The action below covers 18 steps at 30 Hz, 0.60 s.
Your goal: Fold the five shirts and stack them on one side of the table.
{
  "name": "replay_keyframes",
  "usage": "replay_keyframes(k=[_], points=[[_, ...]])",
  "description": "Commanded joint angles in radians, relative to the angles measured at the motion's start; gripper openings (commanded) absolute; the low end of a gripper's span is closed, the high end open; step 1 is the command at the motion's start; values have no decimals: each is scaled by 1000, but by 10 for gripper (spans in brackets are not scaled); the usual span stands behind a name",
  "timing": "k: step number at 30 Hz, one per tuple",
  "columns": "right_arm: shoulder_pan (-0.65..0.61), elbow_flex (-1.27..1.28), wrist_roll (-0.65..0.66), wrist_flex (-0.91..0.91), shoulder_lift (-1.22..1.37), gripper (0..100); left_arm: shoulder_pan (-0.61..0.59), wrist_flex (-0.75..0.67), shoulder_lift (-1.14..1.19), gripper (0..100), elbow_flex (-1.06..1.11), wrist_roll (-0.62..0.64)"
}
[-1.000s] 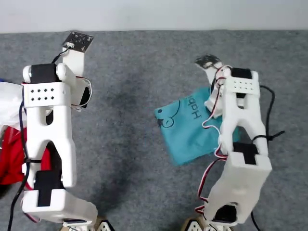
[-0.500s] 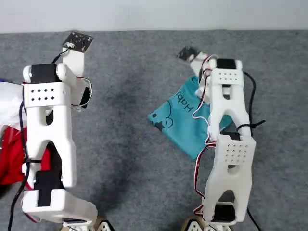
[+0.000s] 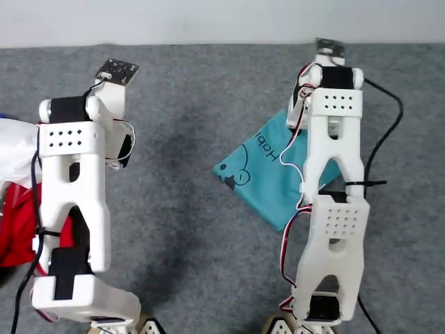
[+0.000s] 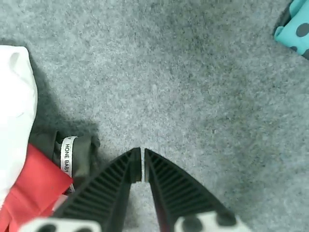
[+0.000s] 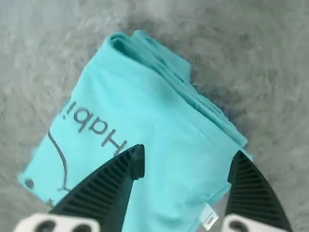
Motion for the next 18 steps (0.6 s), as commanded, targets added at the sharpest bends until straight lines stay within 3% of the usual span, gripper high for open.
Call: replay_keyframes(k=[1, 5, 11, 18], points=[[-16, 25, -109, 47, -82, 288, -3, 20, -52, 26, -2, -8], [-62, 209, -164, 44, -209, 301, -8, 20, -54, 26, -2, -8], [-113, 368, -331, 5, -246, 442, -8, 20, -48, 26, -2, -8], [-113, 374, -356, -125, -73, 400, -8, 20, -48, 26, -2, -9]])
